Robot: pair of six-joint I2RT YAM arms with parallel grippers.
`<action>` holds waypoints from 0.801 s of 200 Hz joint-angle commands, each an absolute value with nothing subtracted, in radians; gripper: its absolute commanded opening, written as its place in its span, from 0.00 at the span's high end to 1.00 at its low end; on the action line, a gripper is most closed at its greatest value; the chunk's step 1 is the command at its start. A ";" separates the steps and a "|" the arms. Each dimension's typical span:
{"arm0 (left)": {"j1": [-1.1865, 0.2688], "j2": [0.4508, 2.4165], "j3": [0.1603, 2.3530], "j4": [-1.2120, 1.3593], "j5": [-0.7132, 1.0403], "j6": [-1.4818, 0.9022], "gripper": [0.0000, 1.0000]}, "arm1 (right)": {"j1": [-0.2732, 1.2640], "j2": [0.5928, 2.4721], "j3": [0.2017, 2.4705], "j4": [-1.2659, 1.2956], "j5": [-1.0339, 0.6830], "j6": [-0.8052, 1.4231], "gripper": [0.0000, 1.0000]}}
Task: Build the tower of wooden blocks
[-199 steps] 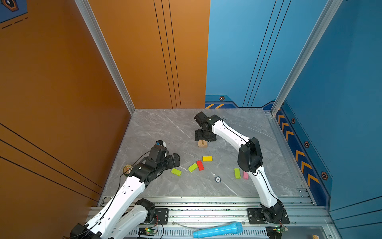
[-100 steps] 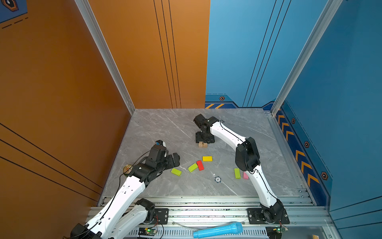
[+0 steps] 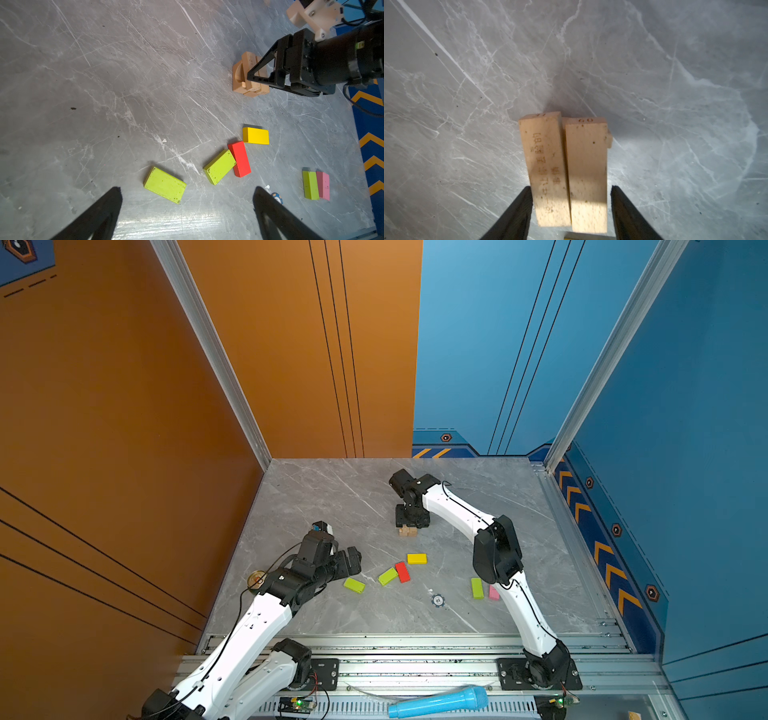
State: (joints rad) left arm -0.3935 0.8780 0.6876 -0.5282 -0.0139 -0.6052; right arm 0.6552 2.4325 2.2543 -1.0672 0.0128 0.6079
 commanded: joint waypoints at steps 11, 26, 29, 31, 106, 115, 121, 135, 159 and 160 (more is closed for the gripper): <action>-0.383 0.869 0.685 -0.542 -0.008 -0.586 0.00 | 0.657 2.444 2.285 -1.107 -0.002 0.607 0.34; -0.383 0.867 0.685 -0.545 -0.009 -0.586 0.00 | 0.658 2.450 2.292 -1.106 -0.002 0.612 0.34; -0.383 0.867 0.684 -0.545 -0.009 -0.585 0.00 | 0.657 2.451 2.293 -1.106 -0.002 0.613 0.34; -0.383 0.867 0.684 -0.545 -0.009 -0.586 0.00 | 0.657 2.452 2.294 -1.106 -0.002 0.614 0.33; -0.383 0.855 0.685 -0.550 -0.010 -0.586 0.00 | 0.660 2.476 2.322 -1.117 0.009 0.646 0.40; -0.383 0.854 0.684 -0.549 -0.009 -0.586 0.00 | 0.659 2.476 2.321 -1.121 0.012 0.647 0.40; -0.383 0.854 0.684 -0.548 -0.009 -0.586 0.00 | 0.659 2.477 2.322 -1.124 0.015 0.649 0.41; -0.383 0.856 0.687 -0.548 -0.009 -0.585 0.00 | 0.658 2.481 2.322 -1.127 0.017 0.649 0.45; -0.383 0.855 0.686 -0.548 -0.009 -0.586 0.00 | 0.659 2.481 2.322 -1.127 0.021 0.653 0.51; -0.383 0.856 0.687 -0.548 -0.009 -0.586 0.00 | 0.659 2.480 2.321 -1.127 0.021 0.653 0.51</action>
